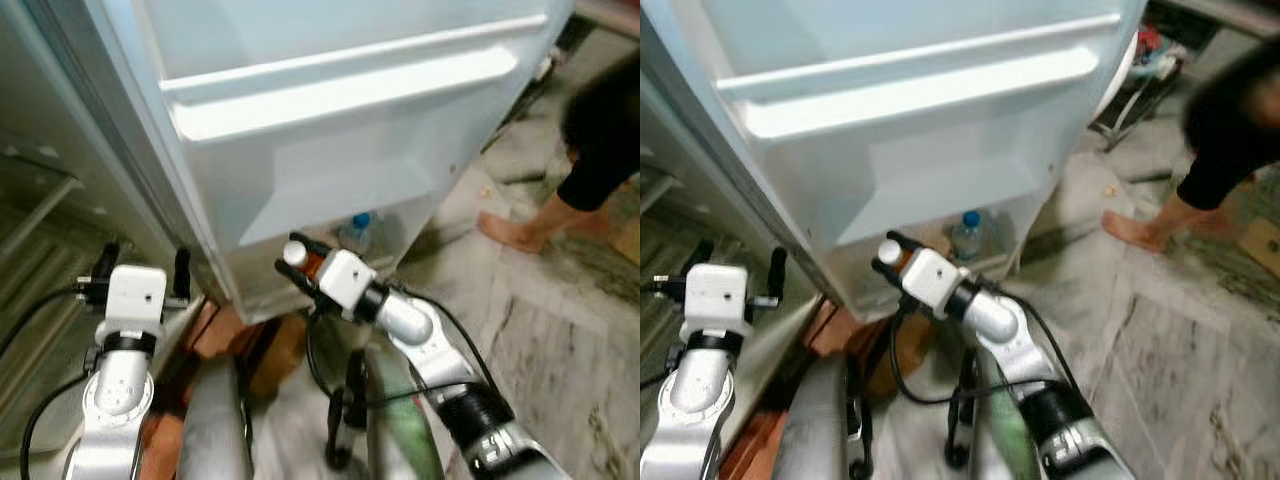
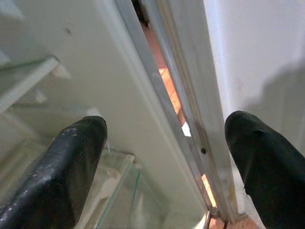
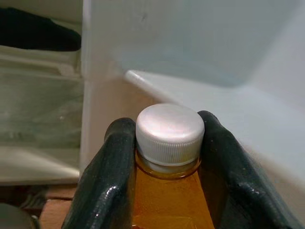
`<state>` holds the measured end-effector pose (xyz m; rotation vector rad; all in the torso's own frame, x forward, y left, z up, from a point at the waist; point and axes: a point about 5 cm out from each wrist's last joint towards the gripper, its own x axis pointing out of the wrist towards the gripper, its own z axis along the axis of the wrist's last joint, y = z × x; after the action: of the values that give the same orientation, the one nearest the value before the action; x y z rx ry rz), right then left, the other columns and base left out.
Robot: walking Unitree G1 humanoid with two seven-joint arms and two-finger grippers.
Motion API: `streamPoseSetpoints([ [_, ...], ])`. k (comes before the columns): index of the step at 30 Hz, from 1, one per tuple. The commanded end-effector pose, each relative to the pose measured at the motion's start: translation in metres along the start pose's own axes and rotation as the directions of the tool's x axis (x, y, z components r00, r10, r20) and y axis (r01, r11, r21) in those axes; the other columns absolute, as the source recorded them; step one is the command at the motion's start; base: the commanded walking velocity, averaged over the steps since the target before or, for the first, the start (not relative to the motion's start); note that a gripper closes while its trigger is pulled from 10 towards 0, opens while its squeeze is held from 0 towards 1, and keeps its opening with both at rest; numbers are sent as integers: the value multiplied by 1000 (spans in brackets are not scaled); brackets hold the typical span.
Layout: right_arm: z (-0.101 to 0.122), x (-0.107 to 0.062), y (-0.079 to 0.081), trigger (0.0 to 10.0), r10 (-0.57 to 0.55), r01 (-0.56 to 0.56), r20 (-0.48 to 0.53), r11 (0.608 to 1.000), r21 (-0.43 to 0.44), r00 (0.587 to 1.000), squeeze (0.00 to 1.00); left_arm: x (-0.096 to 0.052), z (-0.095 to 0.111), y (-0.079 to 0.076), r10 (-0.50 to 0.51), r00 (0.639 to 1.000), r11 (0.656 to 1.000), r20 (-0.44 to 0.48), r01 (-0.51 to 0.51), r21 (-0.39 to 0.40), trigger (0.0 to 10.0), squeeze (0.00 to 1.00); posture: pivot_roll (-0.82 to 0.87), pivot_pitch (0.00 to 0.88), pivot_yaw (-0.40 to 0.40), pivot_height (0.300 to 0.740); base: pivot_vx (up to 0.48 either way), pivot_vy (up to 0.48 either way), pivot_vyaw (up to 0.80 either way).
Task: Restocking fridge
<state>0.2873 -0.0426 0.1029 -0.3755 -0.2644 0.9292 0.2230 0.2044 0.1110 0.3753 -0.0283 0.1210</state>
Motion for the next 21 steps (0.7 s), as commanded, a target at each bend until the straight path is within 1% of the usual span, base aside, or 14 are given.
streamPoseSetpoints([
  [1,6,4,-1,10000,-17,18,42,1000,-3,999,0,-2,0,3,1,1000,1000,-8,-1,2,10000,0,152,299,-55,611,0,0,0],
  [4,4,3,2,10000,-12,13,57,1000,-19,998,0,-1,1,4,2,1000,1000,-9,-2,4,10000,0,149,298,-50,591,0,0,0],
  [11,2,-1,6,10000,1,3,74,999,-55,997,0,2,3,0,-5,1000,1000,-7,5,0,10000,0,141,295,-56,546,0,0,0],
  [13,2,0,7,10000,5,1,71,996,-86,997,0,2,3,1,4,1000,1000,-7,-4,-3,10000,0,142,292,-59,546,0,0,0],
  [14,2,0,7,10000,5,1,71,996,-86,997,0,2,3,1,4,1000,1000,-7,-4,-3,10000,0,142,292,-59,546,0,0,0],
  [16,4,1,7,10000,13,-1,100,993,-119,995,0,2,3,1,13,1000,1000,-5,-13,-2,10000,0,145,289,-62,546,0,0,0],
  [18,4,2,6,10000,18,-4,96,990,-142,995,0,2,3,1,16,1000,1000,-4,-16,0,10000,0,146,287,-64,546,0,0,0],
  [21,6,6,6,10000,29,-6,111,979,-204,993,0,3,4,1,26,1000,1000,2,-26,-4,10000,0,150,282,-65,546,0,0,0],
])
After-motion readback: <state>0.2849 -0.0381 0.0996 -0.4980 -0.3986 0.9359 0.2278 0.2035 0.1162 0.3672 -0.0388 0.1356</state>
